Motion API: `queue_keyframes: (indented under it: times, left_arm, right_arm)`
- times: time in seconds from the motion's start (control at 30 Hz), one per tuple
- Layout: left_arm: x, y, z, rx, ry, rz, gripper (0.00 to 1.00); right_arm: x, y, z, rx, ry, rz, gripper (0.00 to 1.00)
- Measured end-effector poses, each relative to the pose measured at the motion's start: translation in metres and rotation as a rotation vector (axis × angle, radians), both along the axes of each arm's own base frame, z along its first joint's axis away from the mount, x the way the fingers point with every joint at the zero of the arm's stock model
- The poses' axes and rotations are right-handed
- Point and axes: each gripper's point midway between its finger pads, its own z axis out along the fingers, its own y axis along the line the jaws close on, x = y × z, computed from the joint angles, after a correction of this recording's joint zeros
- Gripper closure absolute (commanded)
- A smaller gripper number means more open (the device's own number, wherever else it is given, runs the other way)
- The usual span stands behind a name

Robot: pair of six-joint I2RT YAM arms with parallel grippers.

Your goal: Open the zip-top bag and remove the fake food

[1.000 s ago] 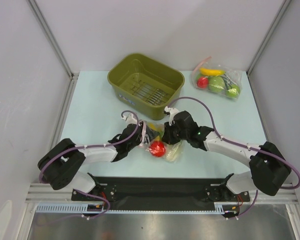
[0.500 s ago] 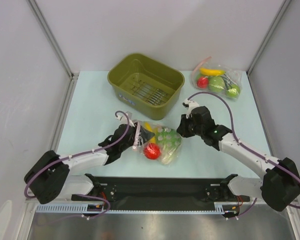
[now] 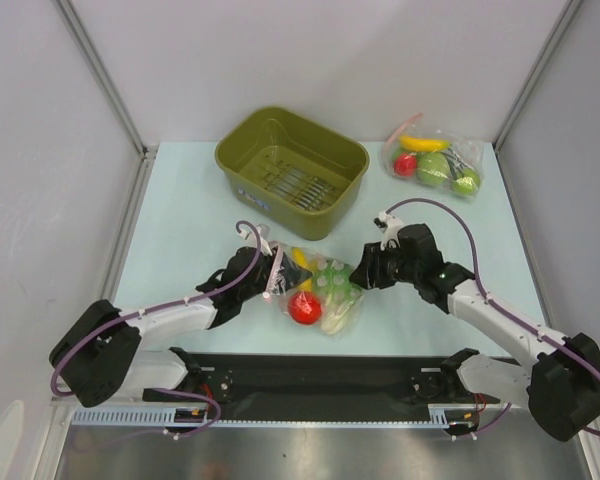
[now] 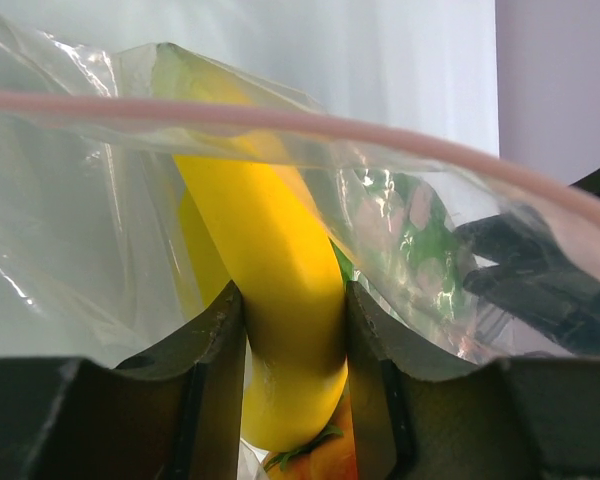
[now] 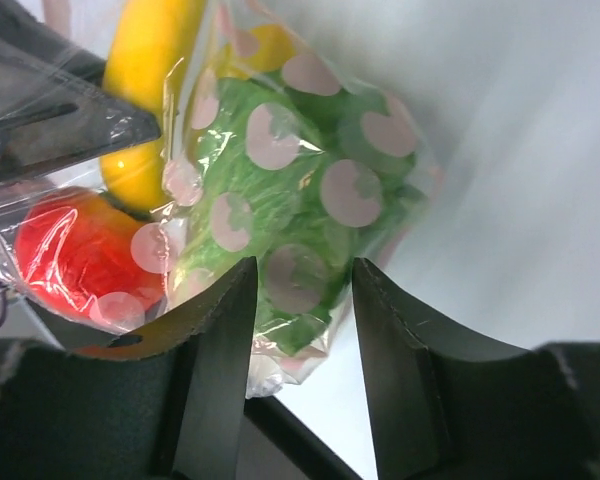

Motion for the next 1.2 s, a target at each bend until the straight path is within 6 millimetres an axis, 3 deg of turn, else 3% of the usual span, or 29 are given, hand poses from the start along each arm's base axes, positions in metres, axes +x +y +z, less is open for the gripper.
queue_keyframes:
  times: [0.2, 0.3, 0.4, 0.67, 0.97, 1.07, 1.2]
  left_arm:
    - [-0.001, -0.001, 0.0, -0.005, 0.003, -0.01, 0.86]
    - [-0.002, -0.002, 0.0, -0.007, 0.005, -0.017, 0.85]
    - [-0.004, -0.003, 0.001, -0.01, 0.007, -0.025, 0.83]
    - [-0.005, 0.0, 0.007, -0.028, -0.003, -0.04, 0.82]
    - [-0.003, 0.019, 0.052, -0.126, -0.105, -0.019, 0.8]
    - [-0.003, 0.022, 0.064, -0.146, -0.138, -0.021, 0.8]
    - [-0.007, 0.024, 0.066, -0.157, -0.136, -0.033, 0.8]
  right_arm:
    - [-0.012, 0.006, -0.004, 0.041, 0.053, 0.038, 0.51]
    - [-0.015, 0.007, -0.005, 0.056, 0.072, 0.043, 0.61]
    - [-0.018, 0.009, -0.007, 0.064, 0.096, 0.046, 1.0]
    - [-0.01, -0.002, -0.016, 0.045, 0.128, -0.005, 1.0]
    - [0.01, -0.044, -0.024, 0.011, 0.144, -0.132, 1.0]
    - [0.011, -0.048, -0.025, -0.001, 0.141, -0.138, 1.0]
    - [0.012, -0.049, -0.026, -0.008, 0.135, -0.132, 1.0]
